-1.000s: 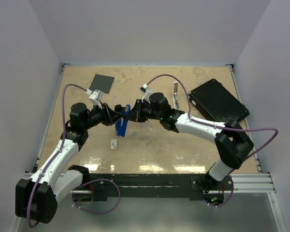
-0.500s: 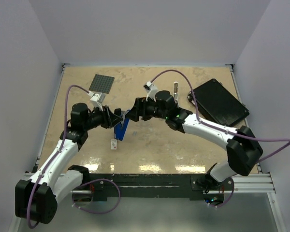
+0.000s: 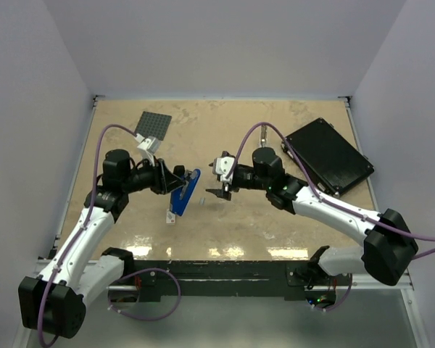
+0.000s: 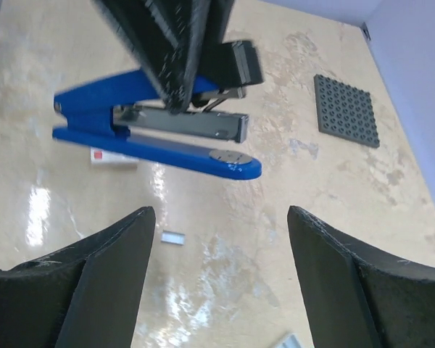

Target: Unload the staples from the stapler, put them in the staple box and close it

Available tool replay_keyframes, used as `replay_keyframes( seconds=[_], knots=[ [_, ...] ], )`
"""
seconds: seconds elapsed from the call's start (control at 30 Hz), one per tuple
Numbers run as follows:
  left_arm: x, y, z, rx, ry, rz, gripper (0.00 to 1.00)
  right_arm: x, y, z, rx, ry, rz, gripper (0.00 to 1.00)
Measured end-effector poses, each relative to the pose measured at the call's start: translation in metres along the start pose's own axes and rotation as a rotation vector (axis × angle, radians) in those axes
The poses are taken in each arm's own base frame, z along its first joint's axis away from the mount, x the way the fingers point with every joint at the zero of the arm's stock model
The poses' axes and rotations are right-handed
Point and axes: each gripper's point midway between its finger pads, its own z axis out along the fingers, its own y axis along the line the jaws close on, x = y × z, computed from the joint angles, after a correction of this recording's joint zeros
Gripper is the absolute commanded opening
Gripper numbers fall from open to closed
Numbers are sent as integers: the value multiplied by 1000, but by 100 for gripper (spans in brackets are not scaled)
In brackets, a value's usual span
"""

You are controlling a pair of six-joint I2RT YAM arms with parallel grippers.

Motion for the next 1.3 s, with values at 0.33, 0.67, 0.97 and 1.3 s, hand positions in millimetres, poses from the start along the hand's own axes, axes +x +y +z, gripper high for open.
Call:
replay_keyframes(
  seconds=[0.33,0.67,0.97,1.3],
  knots=[
    [0,-11,-4,37,27,-11,0,1,13,5,-87,-40,-330,78],
    [6,-13,-4,52,52,-29,0,9,27,21,-139,-9,-428,75],
    [12,-10,-2,53,80,-55,0,20,39,31,-156,44,-491,72],
    [8,-7,1,37,69,-61,0,30,37,31,-120,72,-462,52]
  ],
)
